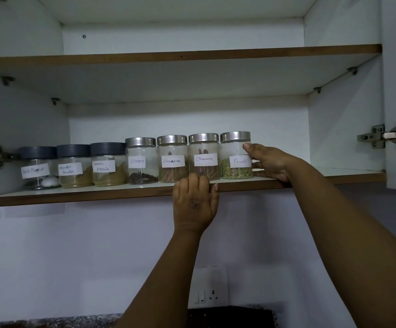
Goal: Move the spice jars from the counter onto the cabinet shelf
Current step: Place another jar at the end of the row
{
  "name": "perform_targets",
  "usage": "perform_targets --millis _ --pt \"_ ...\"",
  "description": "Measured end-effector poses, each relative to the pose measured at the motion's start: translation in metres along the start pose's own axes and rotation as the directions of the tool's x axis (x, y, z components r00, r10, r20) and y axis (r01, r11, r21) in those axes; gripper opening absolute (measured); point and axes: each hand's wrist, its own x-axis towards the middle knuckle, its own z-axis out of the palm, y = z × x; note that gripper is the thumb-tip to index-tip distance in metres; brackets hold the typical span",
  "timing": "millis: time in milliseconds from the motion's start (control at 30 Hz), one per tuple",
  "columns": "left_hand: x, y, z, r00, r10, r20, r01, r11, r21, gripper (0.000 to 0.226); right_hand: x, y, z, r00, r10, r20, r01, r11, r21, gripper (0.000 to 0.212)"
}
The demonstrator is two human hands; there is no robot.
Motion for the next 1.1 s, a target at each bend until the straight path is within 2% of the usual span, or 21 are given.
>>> perform_targets --millis 133,333,433,500,567,667,800,900,967,1100 --pt "-0.001 0.0 -0.001 1.0 0.004 0.001 -0.004 1.0 -0.013 0.027 -0.001 0.0 0.0 1.0 0.005 -0.006 -0.005 1.0 -0.015 0.058" --pt "0.002 0.002 -0.002 1.0 -0.02 0.002 0.02 0.999 -0.029 0.025 -0.004 -0.001 0.001 0.992 -0.031 -0.123 0.021 0.997 -0.08 0.078" --pt "0.004 0.002 -0.005 0.999 -0.026 0.02 0.027 0.998 -0.055 0.024 -0.008 0.001 0.006 0.946 -0.185 -0.265 0.114 0.958 -0.262 0.074" --pt "0.005 0.002 -0.01 0.999 -0.029 0.046 0.032 0.997 -0.076 0.023 -0.015 0.004 0.014 0.852 -0.387 -0.353 0.221 0.877 -0.427 0.069" --pt "0.005 0.003 -0.016 0.997 -0.029 0.067 0.035 0.995 -0.098 0.023 -0.027 0.011 0.025 0.764 -0.543 -0.35 0.291 0.773 -0.564 0.064" --pt "0.005 0.003 -0.026 0.994 -0.021 0.109 0.038 0.987 -0.153 0.025 -0.049 0.031 0.041 0.698 -0.657 -0.284 0.281 0.616 -0.736 0.061" --pt "-0.013 0.006 -0.044 0.983 -0.088 0.162 0.139 0.933 -0.332 0.037 -0.083 0.077 0.065 0.609 -0.765 -0.208 0.26 0.441 -0.859 0.059" --pt "-0.053 0.013 -0.061 0.979 -0.088 0.183 0.152 0.914 -0.377 0.053 -0.119 0.121 0.09 0.646 -0.712 -0.276 0.295 0.566 -0.77 0.057" --pt "-0.097 0.018 -0.067 0.944 -0.113 0.31 0.226 0.906 -0.359 0.06 -0.143 0.155 0.11 0.704 -0.627 -0.333 0.243 0.653 -0.717 0.057" --pt "-0.212 0.024 -0.085 0.768 -0.074 0.636 0.328 0.899 -0.291 0.071 -0.193 0.232 0.144 0.853 -0.395 -0.341 0.093 0.758 -0.646 0.059"
